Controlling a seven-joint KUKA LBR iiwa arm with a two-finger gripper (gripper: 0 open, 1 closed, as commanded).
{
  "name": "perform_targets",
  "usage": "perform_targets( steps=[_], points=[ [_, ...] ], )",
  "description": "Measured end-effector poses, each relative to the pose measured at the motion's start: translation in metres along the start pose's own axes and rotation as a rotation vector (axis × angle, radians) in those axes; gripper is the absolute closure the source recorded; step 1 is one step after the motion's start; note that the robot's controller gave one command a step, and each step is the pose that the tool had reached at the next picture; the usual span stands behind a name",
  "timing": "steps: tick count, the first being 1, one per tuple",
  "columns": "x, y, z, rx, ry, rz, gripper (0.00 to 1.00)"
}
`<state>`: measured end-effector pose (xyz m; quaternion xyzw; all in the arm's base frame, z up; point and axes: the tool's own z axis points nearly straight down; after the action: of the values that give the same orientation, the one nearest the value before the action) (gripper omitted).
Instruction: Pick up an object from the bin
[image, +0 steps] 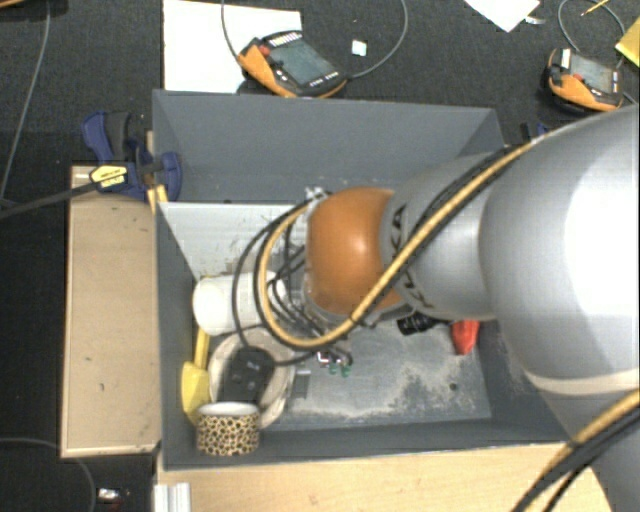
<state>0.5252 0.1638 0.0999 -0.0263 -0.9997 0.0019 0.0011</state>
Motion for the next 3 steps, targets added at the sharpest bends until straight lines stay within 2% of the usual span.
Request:
perform_targets(
  steps=[1, 2, 3],
  points=[
    [0.046, 0.062, 0.028, 0.002, -0.022, -0.635, 0.0],
    [0.022, 0.077, 0.031, 0.015, 0.01, -0.222, 1.0],
    [0.022, 0.077, 0.031, 0.015, 0.01, -0.221, 1.0]
  ],
)
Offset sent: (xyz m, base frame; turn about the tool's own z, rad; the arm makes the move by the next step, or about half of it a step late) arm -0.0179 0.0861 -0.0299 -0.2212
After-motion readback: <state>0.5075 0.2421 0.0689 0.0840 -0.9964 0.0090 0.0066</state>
